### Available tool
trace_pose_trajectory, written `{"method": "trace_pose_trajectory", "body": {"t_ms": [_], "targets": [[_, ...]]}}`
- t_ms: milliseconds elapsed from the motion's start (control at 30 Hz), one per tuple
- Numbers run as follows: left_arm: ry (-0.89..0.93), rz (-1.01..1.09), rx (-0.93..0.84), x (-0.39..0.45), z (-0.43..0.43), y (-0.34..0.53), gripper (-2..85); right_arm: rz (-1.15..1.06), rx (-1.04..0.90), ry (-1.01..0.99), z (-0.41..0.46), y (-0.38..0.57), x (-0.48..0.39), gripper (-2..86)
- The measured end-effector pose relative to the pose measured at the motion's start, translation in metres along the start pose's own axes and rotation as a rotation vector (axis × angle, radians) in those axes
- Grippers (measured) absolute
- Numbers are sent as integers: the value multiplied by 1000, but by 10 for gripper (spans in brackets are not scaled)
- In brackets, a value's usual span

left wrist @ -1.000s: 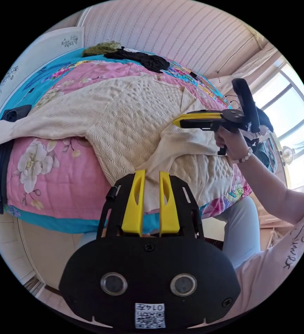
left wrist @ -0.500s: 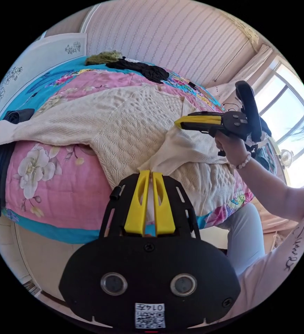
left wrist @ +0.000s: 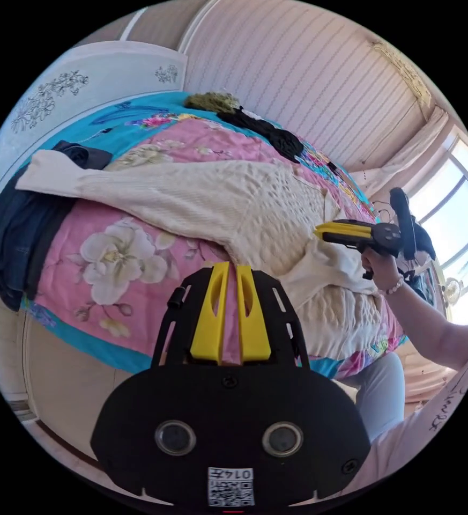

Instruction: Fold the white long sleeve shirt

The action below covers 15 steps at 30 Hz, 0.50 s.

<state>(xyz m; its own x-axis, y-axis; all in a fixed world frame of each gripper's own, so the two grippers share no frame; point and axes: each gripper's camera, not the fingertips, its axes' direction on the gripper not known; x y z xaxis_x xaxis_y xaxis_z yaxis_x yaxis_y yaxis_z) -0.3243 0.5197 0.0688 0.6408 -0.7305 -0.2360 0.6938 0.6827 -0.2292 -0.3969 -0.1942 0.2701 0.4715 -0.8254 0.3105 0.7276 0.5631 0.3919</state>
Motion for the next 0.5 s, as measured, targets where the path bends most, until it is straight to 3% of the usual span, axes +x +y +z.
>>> {"method": "trace_pose_trajectory", "body": {"t_ms": [133, 267, 500], "targets": [[-99, -180, 158, -61, -45, -3, 18, -95, 137, -85, -20, -35, -37, 64], [-243, -268, 240, -98, -66, -11, 47, -218, 147, -154, -7, -78, -89, 73], [-172, -456, 346, -146, -74, -23, 86, -349, 123, -155, 26, -147, -180, 105]]}}
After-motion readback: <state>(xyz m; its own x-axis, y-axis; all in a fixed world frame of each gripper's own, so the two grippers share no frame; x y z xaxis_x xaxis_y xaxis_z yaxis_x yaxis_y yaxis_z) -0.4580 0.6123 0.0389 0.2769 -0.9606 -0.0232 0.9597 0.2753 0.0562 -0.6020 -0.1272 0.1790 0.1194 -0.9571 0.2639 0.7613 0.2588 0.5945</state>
